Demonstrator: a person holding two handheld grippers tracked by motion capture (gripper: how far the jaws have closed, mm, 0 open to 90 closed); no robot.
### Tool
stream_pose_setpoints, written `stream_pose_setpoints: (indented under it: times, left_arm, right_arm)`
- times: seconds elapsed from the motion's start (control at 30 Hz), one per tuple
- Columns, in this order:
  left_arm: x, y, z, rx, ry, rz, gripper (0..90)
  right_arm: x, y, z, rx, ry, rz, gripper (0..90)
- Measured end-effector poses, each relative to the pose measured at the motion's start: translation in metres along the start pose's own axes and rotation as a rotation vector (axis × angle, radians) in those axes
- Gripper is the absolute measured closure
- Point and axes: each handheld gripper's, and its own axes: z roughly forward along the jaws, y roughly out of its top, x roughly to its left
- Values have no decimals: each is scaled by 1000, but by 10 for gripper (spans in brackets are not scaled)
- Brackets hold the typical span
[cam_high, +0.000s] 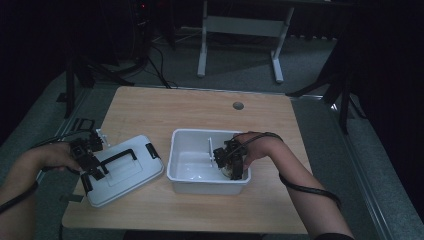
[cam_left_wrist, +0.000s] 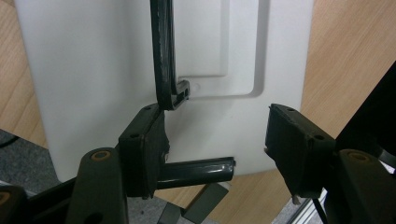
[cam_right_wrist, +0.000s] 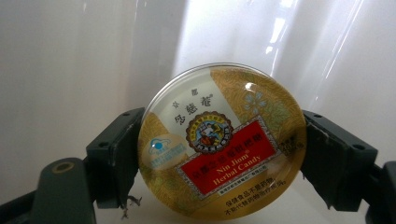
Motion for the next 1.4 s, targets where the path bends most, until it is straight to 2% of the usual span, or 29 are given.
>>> stream_pose_setpoints:
  times: [0.4, 0.73, 1.03, 1.13, 1.2, 1.27, 1.3, 1.4]
  left_arm:
    - [0, -2, 0, 0, 0, -7, 375]
    - [1, -2, 3, 6, -4, -5, 376]
    - [1, -1, 3, 8, 2, -2, 376]
    - [1, -1, 3, 12, 4, -1, 376]
    - [1, -1, 3, 14, 4, 0, 376]
    - [1, -1, 4, 15, 4, 0, 376]
    - [1, -1, 4, 16, 4, 0, 376]
    - [1, 0, 4, 17, 5, 2, 376]
  right_arm:
    - [-8, 0, 4, -9, 3, 18, 203]
    - [-10, 4, 22, 58, 13, 7, 203]
    - [-14, 12, 29, 124, -3, -10, 203]
    - [-16, 16, 33, 134, 13, -8, 203]
    - [-16, 18, 38, 150, 55, -13, 203]
    - [-15, 20, 44, 171, 78, -25, 203]
    - [-13, 21, 46, 187, 70, -40, 202]
    - [-14, 22, 46, 190, 70, -25, 201]
